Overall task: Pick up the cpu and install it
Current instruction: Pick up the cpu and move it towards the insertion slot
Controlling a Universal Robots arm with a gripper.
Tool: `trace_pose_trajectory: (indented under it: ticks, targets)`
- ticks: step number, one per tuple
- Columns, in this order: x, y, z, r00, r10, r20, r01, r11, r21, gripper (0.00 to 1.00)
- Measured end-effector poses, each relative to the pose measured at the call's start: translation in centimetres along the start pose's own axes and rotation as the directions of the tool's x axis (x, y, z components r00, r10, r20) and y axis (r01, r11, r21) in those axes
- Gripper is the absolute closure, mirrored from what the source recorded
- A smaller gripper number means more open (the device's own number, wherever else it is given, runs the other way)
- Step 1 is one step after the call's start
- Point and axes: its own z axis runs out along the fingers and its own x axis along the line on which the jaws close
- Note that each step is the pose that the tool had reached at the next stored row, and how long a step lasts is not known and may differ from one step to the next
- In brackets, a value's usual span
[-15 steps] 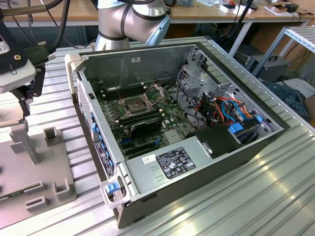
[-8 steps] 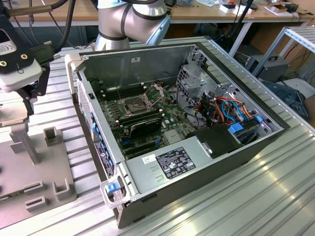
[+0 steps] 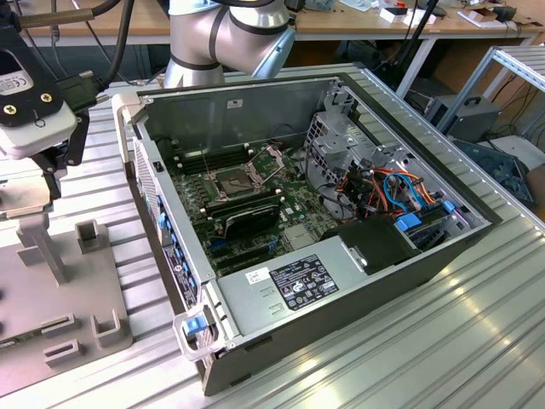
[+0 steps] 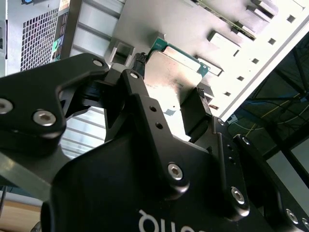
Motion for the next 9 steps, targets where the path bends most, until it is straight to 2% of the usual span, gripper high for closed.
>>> trace_pose_trajectory:
  ticks: [9]
  targets:
    - [-0.03, 0.0, 0.0, 1.0, 0.0, 0.0, 0.0, 1.0, 0.0, 0.45]
